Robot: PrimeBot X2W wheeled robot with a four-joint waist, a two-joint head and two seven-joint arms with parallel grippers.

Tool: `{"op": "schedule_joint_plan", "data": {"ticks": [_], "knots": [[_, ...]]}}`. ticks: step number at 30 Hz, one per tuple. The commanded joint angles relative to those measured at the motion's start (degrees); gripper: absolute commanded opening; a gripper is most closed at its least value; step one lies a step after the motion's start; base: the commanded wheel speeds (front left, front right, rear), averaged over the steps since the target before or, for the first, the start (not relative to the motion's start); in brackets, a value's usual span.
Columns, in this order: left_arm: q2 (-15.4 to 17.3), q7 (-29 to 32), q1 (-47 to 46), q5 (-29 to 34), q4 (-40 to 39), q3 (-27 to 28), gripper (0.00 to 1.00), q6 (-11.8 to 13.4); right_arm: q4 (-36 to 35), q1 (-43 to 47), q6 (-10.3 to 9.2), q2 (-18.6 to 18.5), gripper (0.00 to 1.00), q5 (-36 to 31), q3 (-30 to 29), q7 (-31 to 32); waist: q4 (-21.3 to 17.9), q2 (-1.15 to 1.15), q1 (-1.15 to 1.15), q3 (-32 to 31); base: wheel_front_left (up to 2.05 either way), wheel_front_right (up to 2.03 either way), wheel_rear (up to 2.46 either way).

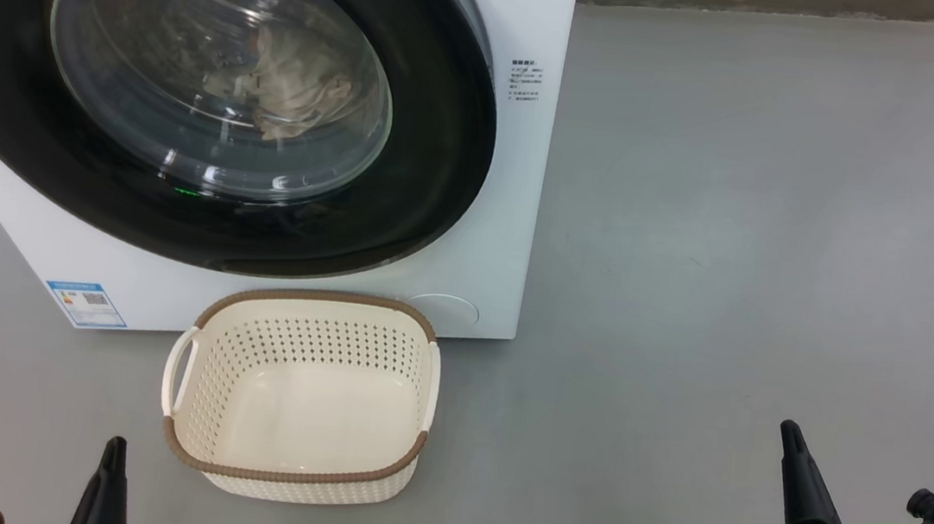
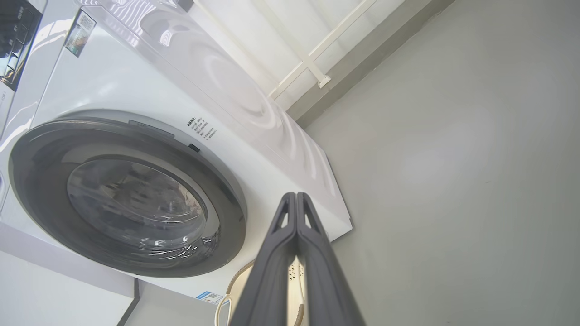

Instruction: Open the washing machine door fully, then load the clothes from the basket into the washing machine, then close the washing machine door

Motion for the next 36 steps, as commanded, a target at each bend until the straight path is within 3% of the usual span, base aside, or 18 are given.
{"op": "schedule_joint_plan", "data": {"ticks": [1, 36], "knots": [[0.47, 0.43, -2.61, -2.04, -1.87, 1.29, 0.00, 0.26, -1.69, -2.50, 0.00, -0.53, 0.00, 2.18, 0.05, 0.44, 0.05, 0.00, 0.00, -0.03, 0.00, 0.00, 0.00], [-1.57, 6.14, -4.13, -20.71, -3.48, 3.78, 0.00, 0.80, -2.22, -3.37, 0.00, -0.68, 0.00, 21.26, -2.19, 5.39, 0.87, 0.00, 0.00, -0.62, 0.00, 0.00, 0.00]]}}
